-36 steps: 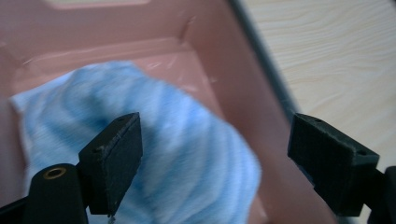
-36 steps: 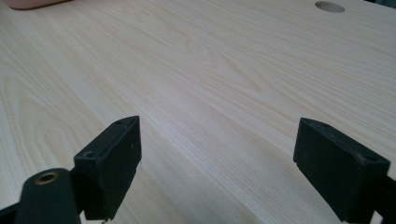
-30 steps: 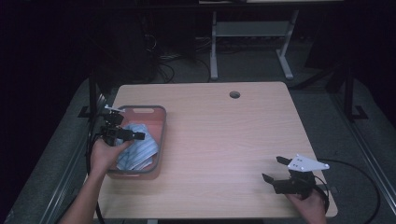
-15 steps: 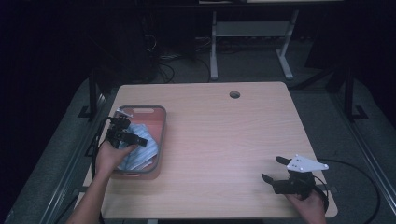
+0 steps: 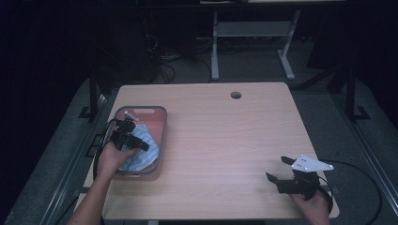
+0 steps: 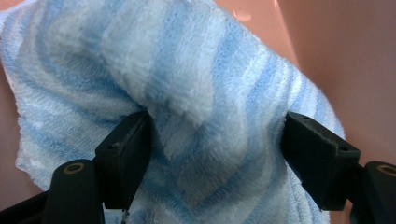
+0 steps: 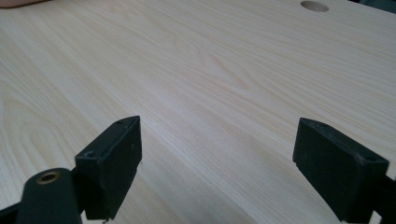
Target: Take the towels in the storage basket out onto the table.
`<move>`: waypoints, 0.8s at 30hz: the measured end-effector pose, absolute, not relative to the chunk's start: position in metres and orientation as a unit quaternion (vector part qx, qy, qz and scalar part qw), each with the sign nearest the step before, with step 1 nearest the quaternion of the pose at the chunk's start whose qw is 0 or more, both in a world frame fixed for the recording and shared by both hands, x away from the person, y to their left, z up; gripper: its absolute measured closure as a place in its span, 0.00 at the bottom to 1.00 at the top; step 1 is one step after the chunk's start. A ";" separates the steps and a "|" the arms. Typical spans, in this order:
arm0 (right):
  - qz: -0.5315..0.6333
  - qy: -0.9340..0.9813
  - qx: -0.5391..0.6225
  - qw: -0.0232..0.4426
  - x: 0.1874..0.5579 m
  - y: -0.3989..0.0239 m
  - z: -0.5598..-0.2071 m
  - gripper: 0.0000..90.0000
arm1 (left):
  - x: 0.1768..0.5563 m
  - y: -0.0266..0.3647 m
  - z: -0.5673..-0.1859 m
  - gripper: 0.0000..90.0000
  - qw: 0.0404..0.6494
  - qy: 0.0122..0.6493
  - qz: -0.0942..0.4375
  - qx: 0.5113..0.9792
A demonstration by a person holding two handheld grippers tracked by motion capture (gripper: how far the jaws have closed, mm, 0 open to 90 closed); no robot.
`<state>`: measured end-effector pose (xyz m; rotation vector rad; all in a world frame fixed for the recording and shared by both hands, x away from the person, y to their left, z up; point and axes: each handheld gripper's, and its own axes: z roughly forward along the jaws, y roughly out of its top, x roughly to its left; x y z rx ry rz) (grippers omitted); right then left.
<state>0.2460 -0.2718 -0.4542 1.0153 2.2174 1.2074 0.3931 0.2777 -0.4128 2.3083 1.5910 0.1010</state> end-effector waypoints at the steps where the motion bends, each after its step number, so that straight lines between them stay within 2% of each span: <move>1: 0.434 0.797 0.365 0.209 0.246 -0.272 -0.454 0.17 | 0.393 0.278 -0.413 0.29 0.167 0.559 0.035 0.811; 7: 0.435 0.797 0.363 0.210 0.246 -0.272 -0.454 0.17 | 0.395 0.275 -0.417 0.32 0.155 0.559 0.028 0.814; 15: 0.431 0.798 0.363 0.214 0.246 -0.272 -0.453 0.17 | 0.397 0.274 -0.420 0.42 0.147 0.558 0.028 0.816; 18: 0.422 0.797 0.371 0.222 0.246 -0.273 -0.453 0.20 | 0.395 0.273 -0.421 0.43 0.148 0.559 0.033 0.815; 23: 0.414 0.794 0.382 0.229 0.246 -0.278 -0.453 0.20 | 0.395 0.273 -0.420 0.51 0.149 0.557 0.031 0.817; 24: 0.416 0.791 0.382 0.232 0.247 -0.279 -0.453 0.20 | 0.395 0.274 -0.421 0.55 0.154 0.558 0.028 0.815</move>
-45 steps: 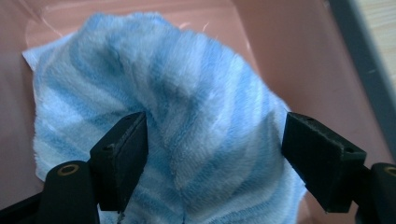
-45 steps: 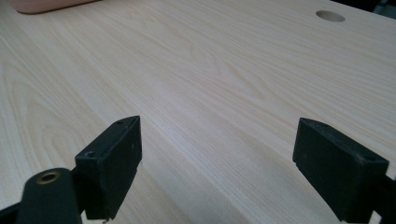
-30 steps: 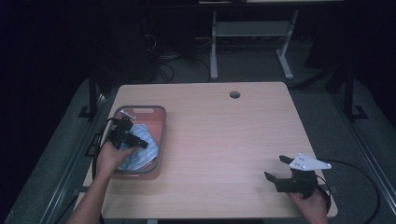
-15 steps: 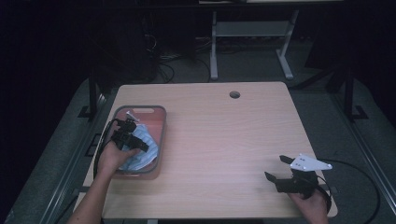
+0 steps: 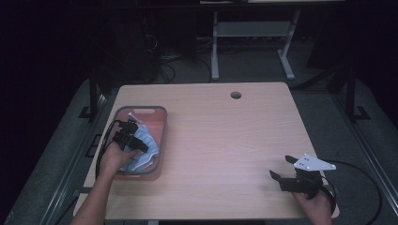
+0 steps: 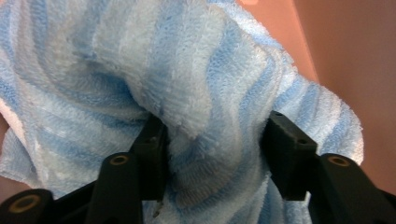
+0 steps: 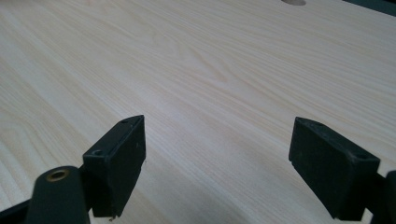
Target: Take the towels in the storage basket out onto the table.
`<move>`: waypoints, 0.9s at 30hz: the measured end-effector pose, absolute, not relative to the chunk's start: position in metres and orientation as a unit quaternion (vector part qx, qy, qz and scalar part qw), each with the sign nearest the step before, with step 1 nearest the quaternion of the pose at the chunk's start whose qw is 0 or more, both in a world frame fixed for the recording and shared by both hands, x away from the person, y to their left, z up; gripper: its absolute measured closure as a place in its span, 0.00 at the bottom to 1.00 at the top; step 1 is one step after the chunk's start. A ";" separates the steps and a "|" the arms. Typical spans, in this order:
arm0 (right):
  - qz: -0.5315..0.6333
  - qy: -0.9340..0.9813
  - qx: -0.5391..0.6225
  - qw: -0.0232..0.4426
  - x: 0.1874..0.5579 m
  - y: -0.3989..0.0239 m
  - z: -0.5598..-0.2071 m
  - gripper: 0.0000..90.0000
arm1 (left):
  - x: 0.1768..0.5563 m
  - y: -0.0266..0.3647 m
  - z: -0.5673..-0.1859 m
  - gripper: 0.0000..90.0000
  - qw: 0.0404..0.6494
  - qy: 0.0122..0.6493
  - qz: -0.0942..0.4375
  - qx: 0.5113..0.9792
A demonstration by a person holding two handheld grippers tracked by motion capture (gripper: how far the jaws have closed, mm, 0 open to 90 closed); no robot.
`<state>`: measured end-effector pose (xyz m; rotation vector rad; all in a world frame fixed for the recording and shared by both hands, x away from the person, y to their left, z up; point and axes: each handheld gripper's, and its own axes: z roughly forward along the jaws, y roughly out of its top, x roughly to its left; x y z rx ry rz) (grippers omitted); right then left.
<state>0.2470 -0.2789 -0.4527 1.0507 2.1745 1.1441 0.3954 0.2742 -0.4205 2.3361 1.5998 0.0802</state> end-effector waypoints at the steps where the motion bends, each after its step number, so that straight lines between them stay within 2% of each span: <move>1: 0.416 0.791 0.382 0.232 0.247 -0.279 -0.453 0.20 | 0.395 0.274 -0.421 0.57 0.154 0.558 0.028 0.815; 14: 0.416 0.792 0.382 0.232 0.247 -0.278 -0.452 0.22 | 0.395 0.278 -0.418 0.77 0.164 0.552 0.020 0.818; 22: 0.416 0.791 0.382 0.234 0.246 -0.278 -0.451 0.23 | 0.391 0.289 -0.417 0.82 0.201 0.565 0.003 0.801; 27: 0.416 0.791 0.380 0.239 0.246 -0.278 -0.450 0.23 | 0.390 0.289 -0.414 0.82 0.201 0.562 0.006 0.802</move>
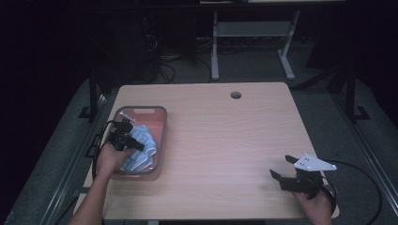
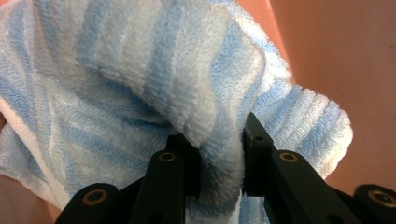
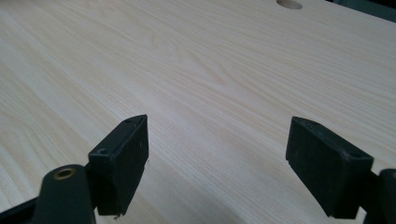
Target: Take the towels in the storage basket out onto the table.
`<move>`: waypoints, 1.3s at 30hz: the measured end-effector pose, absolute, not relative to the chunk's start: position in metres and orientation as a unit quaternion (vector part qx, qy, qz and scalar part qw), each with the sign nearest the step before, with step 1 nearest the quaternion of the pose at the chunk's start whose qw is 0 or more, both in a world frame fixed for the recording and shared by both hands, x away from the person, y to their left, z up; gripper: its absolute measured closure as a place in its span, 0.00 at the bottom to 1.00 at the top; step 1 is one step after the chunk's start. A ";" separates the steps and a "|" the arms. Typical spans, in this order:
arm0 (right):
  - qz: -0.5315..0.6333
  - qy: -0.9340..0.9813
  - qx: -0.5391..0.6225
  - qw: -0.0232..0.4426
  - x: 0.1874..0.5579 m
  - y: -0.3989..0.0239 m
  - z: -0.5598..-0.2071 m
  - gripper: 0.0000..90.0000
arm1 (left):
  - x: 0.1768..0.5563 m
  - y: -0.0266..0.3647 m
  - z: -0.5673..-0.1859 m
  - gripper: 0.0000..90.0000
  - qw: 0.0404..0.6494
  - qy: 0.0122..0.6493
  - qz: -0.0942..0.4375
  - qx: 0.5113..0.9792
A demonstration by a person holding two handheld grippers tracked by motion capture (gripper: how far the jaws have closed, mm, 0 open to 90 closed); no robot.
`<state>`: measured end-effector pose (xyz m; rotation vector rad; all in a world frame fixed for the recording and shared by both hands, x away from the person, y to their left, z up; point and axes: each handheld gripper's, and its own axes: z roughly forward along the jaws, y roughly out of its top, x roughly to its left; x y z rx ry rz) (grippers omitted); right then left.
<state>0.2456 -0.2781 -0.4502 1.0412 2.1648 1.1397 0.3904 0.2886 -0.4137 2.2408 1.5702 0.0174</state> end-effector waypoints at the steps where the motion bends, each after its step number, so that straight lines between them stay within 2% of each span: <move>1: 0.416 0.790 0.382 0.239 0.245 -0.278 -0.450 0.23 | 0.390 0.289 -0.412 0.82 0.204 0.564 0.007 0.800; 18: 0.417 0.789 0.380 0.244 0.245 -0.277 -0.448 0.24 | 0.379 0.305 -0.380 0.82 0.261 0.566 0.002 0.782; 31: 0.417 0.788 0.378 0.249 0.245 -0.277 -0.447 0.24 | 0.372 0.319 -0.356 0.82 0.332 0.567 -0.018 0.753; 39: 0.417 0.788 0.377 0.252 0.244 -0.278 -0.446 0.24 | 0.373 0.321 -0.359 0.82 0.334 0.569 -0.022 0.751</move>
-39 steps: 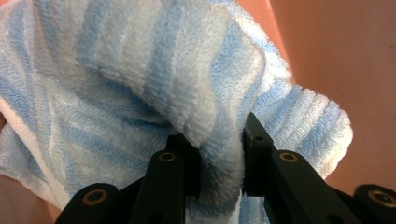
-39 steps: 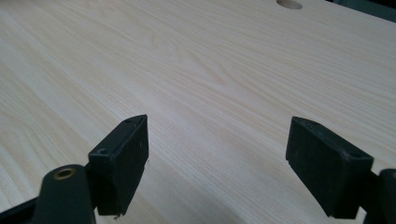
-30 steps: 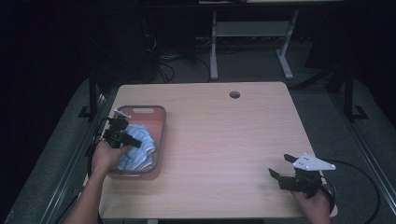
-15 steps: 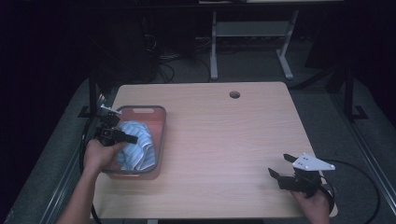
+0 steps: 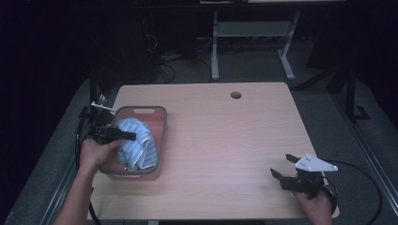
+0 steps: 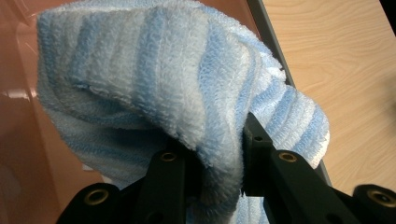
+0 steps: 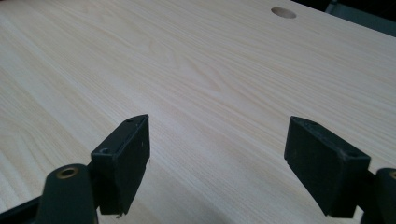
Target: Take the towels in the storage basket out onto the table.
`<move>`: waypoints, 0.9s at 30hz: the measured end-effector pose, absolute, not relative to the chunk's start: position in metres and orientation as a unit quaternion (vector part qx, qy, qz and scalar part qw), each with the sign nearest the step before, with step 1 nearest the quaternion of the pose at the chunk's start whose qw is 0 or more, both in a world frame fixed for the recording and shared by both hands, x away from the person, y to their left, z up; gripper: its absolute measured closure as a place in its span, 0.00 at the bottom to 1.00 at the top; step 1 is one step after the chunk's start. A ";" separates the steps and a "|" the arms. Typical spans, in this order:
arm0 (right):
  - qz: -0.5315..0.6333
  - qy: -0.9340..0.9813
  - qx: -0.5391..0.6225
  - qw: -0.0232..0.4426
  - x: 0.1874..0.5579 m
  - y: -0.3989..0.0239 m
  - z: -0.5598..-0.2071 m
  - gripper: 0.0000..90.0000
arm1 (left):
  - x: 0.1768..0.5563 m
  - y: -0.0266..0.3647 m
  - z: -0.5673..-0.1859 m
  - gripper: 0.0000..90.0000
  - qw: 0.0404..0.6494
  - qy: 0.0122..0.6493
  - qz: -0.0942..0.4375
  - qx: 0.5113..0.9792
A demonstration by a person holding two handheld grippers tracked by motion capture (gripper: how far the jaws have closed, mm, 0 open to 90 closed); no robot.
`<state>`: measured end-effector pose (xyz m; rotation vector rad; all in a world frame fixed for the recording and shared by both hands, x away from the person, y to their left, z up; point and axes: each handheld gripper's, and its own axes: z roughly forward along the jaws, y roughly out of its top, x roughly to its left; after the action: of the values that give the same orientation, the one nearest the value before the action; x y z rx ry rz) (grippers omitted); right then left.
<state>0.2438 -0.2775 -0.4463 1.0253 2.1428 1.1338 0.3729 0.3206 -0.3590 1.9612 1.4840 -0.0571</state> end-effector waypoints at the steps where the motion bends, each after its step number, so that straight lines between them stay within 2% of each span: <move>1: 0.417 0.788 0.377 0.252 0.244 -0.278 -0.446 0.24 | 0.373 0.321 -0.359 0.82 0.334 0.569 -0.022 0.751; 9: 0.415 0.789 0.378 0.251 0.244 -0.277 -0.447 0.24 | 0.368 0.327 -0.338 0.82 0.369 0.562 -0.024 0.740; 12: 0.416 0.788 0.378 0.252 0.245 -0.278 -0.447 0.24 | 0.365 0.329 -0.327 0.82 0.400 0.551 -0.035 0.731; 27: 0.415 0.789 0.377 0.253 0.246 -0.278 -0.447 0.24 | 0.363 0.334 -0.296 0.82 0.436 0.540 -0.026 0.719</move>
<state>0.2456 -0.2779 -0.4469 1.0244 2.1443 1.1269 0.3626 0.3336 -0.2965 1.7892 1.3443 -0.0648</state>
